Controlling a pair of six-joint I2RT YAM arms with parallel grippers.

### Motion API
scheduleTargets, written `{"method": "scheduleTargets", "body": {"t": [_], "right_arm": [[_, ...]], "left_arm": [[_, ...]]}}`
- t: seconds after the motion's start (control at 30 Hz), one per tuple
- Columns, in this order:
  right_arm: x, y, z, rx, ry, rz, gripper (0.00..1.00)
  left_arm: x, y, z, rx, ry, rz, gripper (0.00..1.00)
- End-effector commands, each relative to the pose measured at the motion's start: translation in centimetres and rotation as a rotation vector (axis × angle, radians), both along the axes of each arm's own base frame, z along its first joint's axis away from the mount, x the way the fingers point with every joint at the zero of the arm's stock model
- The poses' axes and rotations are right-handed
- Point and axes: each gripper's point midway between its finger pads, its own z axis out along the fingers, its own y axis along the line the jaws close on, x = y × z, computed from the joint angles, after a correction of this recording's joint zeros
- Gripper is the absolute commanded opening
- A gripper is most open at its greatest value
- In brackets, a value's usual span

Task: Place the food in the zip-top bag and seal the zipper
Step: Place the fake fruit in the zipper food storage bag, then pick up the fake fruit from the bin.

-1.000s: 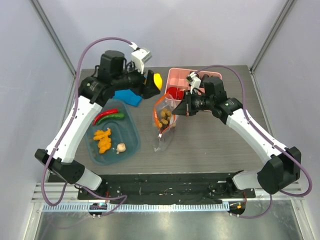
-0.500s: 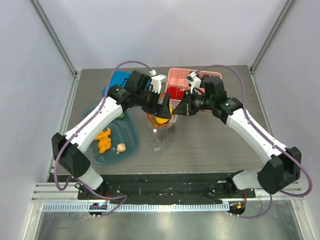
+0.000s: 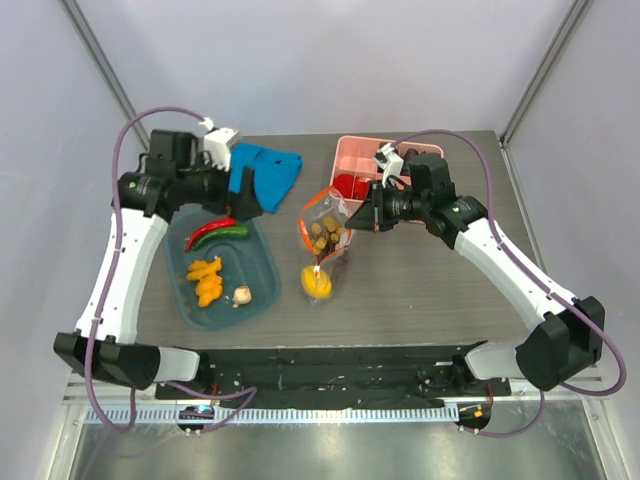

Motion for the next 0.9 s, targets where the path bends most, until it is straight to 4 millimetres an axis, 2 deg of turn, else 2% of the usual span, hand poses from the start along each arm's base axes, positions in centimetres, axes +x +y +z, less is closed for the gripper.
{"method": "scheduleTargets", "body": {"t": [0.0,0.07,0.1,0.17,0.2,0.33,0.37,0.4,0.43,0.53,0.6,0.87], "right_arm": [[0.1,-0.1,2.6,0.031,-0.099,0.007,0.01],[0.1,-0.1,2.5,0.03,-0.096,0.009,0.01],[0.0,-0.1,2.4,0.03,-0.094,0.01,0.01],[0.1,-0.1,2.4,0.029,-0.093,0.005,0.01],[0.1,-0.2,2.3,0.027,-0.091,0.004,0.01],[0.1,-0.2,2.1,0.023,-0.092,-0.001,0.01],[0.2,-0.2,2.0,0.021,-0.088,-0.002,0.01],[0.2,-0.2,2.0,0.02,-0.088,-0.003,0.01],[0.2,-0.2,1.8,0.019,-0.084,-0.002,0.01],[0.4,-0.2,1.7,0.019,-0.082,-0.004,0.01],[0.5,-0.1,1.6,0.017,-0.075,-0.005,0.01],[0.6,0.0,1.6,0.011,-0.081,-0.004,0.01]], "left_arm": [[-4.3,5.8,-8.2,0.223,0.189,-0.099,1.0],[-5.0,8.2,-10.4,0.288,0.226,-0.092,1.0],[-5.4,9.9,-12.5,0.368,0.278,-0.055,1.0],[-4.9,11.5,-14.0,0.436,0.294,-0.003,0.98],[-5.3,12.5,-15.3,0.483,0.332,0.038,0.98],[-5.8,13.5,-17.7,0.505,0.392,0.167,1.0],[-4.9,13.9,-18.2,0.512,0.371,0.227,1.0],[-5.4,14.4,-19.5,0.533,0.415,0.267,1.0],[-5.3,15.3,-20.1,0.57,0.438,0.344,1.0],[-4.6,16.5,-21.7,0.624,0.488,0.426,1.0],[-4.7,16.5,-23.1,0.638,0.543,0.428,0.98],[-4.9,16.0,-26.5,0.634,0.653,0.426,0.98]]}}
